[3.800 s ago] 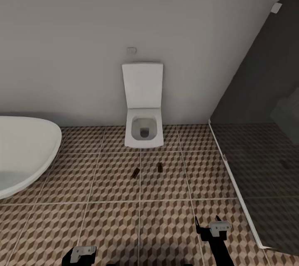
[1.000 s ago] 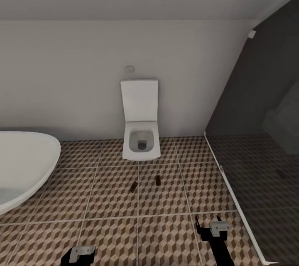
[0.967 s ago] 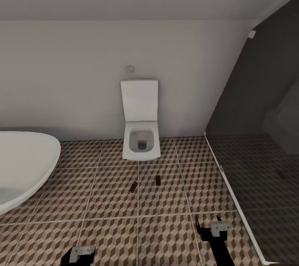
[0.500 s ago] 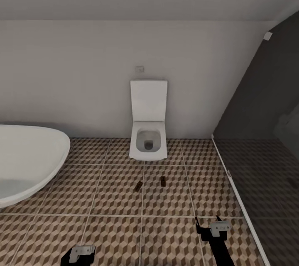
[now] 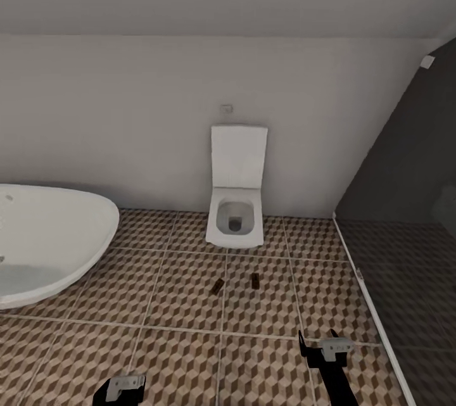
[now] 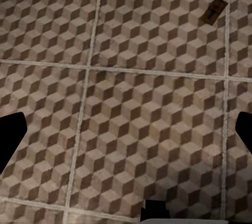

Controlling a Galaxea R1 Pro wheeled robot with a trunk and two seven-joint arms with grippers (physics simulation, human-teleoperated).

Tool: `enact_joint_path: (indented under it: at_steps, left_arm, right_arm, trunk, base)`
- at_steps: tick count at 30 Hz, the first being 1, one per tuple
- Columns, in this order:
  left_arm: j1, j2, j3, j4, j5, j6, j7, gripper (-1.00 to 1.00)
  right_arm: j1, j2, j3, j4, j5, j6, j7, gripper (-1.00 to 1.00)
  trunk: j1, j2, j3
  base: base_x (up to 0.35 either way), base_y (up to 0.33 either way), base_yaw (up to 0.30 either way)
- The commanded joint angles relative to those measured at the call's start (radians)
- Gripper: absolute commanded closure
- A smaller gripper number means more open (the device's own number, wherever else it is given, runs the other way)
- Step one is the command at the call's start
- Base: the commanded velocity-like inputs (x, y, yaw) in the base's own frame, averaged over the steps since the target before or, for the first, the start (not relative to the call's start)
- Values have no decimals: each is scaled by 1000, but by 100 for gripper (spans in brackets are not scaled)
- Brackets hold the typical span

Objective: Take the four mousetraps from the cabinet in the bathroom and place them on the bathroom floor. Make sure all four end up on the same floor surface, and ensure that at least two of them are either under or directly next to the same bathroom sink.

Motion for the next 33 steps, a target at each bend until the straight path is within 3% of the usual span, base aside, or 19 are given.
enact_joint_path:
  at_steps: [1, 11, 13, 17, 22, 33]
  left_arm:
    - [-1, 0, -9, 1, 2, -2, 8, -100]
    - [-1, -1, -7, 101, 2, -12, 7, -100]
    - [-1, 1, -7, 122, 2, -33, 7, -100]
    - [-1, 3, -8, 184, 2, -145, 7, -100]
    - [-1, -12, -8, 198, 3, -177, 10, -100]
    - [-1, -25, -8, 202, 3, -183, 15, -100]
  right_arm:
    - [0, 0, 9, 0, -6, -2, -4, -100]
    - [5, -3, 8, 3, -6, -2, -4, -100]
    - [8, -4, 8, 4, -6, -2, -5, -100]
    - [35, -17, 8, 4, -7, -3, -8, -100]
    - [65, -24, 8, 4, -9, -5, -32, -100]
    - [148, -14, 8, 4, -11, -6, -73, -100]
  trunk:
    - [1, -2, 0]
    - [1, -2, 13]
    - [1, -2, 15]
    - [1, -2, 19]
    - [1, -2, 21]
    - [1, -2, 25]
  base:
    - [0, 0, 168]
    - [0, 0, 160]
    - [0, 0, 138]
    - [0, 0, 115]
    - [0, 0, 42]
    - [0, 0, 5]
